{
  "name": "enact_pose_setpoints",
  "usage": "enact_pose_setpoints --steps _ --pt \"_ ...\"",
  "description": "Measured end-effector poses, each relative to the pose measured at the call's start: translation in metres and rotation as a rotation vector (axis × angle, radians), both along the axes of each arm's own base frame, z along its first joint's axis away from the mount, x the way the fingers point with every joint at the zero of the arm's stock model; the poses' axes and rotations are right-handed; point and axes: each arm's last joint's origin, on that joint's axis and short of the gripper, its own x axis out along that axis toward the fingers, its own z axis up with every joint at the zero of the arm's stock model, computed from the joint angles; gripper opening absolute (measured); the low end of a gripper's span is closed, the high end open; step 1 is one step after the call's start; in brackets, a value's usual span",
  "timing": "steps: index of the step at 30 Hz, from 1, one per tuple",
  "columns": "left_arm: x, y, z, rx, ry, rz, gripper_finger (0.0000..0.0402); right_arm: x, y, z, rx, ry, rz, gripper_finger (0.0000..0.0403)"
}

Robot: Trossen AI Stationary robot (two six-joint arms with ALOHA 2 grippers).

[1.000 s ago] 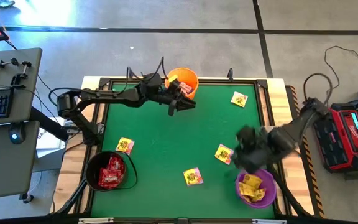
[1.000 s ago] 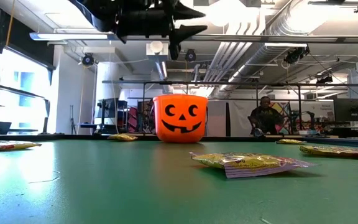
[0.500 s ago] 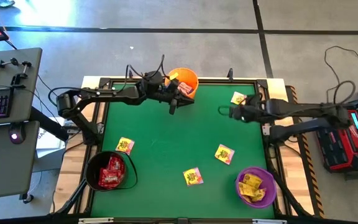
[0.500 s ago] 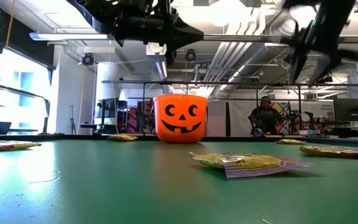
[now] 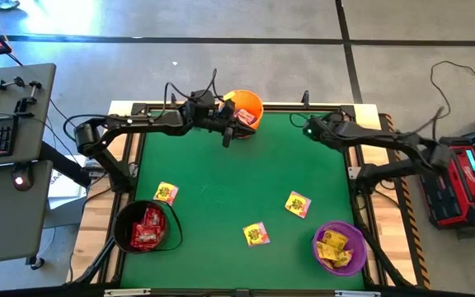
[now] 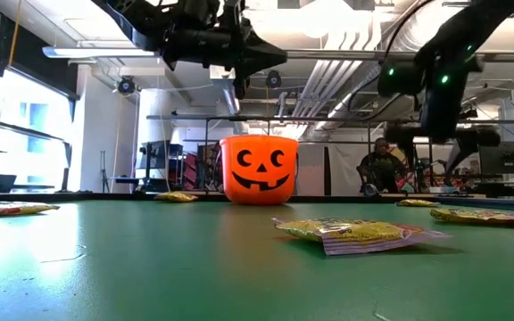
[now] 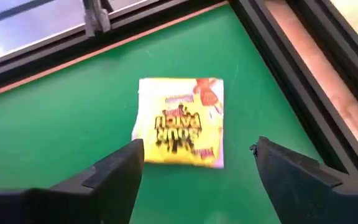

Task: Sort candy by brand, put in halloween buckets
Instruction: Put the yellow candy into the purple bucket

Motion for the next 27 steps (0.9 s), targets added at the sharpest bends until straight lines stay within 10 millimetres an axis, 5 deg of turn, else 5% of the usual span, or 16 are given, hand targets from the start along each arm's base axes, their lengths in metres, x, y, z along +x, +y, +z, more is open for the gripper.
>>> enact_pose_setpoints --steps 8,16,27 --pt "-0.003 0.006 -0.003 -0.006 0.028 0.014 0.0024 0.011 -0.03 -0.039 0.059 0.054 -0.038 0.0294" --pt "-0.004 0.007 -0.004 -0.012 0.04 0.013 0.0024 0.019 -0.038 -0.063 0.092 0.066 -0.052 0.0286" --pt "-0.005 0.007 -0.006 -0.018 0.062 0.012 0.0024 0.02 -0.037 -0.061 0.102 0.049 -0.04 0.0149"
